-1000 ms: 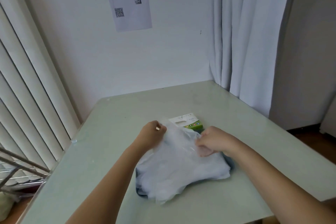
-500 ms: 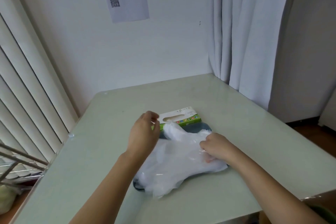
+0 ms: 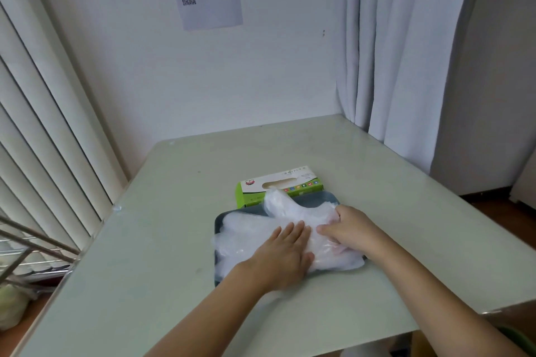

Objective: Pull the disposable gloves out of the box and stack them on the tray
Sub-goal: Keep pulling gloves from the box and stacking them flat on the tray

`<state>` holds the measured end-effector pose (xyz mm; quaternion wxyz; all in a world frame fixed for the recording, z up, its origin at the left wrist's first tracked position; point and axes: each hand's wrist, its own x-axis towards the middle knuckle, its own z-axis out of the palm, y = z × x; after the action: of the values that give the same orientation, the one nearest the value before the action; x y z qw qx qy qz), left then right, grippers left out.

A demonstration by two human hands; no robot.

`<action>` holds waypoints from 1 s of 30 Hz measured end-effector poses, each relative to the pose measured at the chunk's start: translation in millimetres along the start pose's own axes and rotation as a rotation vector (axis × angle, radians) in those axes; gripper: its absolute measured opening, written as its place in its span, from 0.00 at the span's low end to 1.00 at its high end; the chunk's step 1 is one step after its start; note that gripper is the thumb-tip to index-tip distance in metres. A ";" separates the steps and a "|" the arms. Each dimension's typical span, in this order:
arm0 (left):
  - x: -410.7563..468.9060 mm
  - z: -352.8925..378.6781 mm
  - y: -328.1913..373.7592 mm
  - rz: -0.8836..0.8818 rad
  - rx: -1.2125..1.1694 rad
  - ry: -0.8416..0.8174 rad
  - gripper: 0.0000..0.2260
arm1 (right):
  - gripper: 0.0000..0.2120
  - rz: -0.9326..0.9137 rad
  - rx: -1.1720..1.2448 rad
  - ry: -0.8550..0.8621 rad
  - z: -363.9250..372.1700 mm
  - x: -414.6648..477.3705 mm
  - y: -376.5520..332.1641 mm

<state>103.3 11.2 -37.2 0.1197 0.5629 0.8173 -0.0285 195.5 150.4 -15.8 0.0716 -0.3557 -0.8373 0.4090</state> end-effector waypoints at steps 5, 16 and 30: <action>-2.3 -2.5 1.2 -0.001 -0.009 -0.030 0.25 | 0.14 0.026 -0.375 0.163 -13.4 -4.8 2.0; -0.8 -0.3 -0.6 0.021 -0.027 -0.024 0.26 | 0.20 -0.160 0.022 -0.091 37.6 -4.8 -22.3; -46.1 -31.1 -91.2 -0.629 0.348 -0.080 0.30 | 0.43 -0.165 -0.559 -0.188 46.1 -1.0 3.3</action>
<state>29.3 -58.5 -4.5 0.0396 0.2943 0.9281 -0.2246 179.1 121.8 -48.2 -0.0740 -0.2530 -0.9463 0.1869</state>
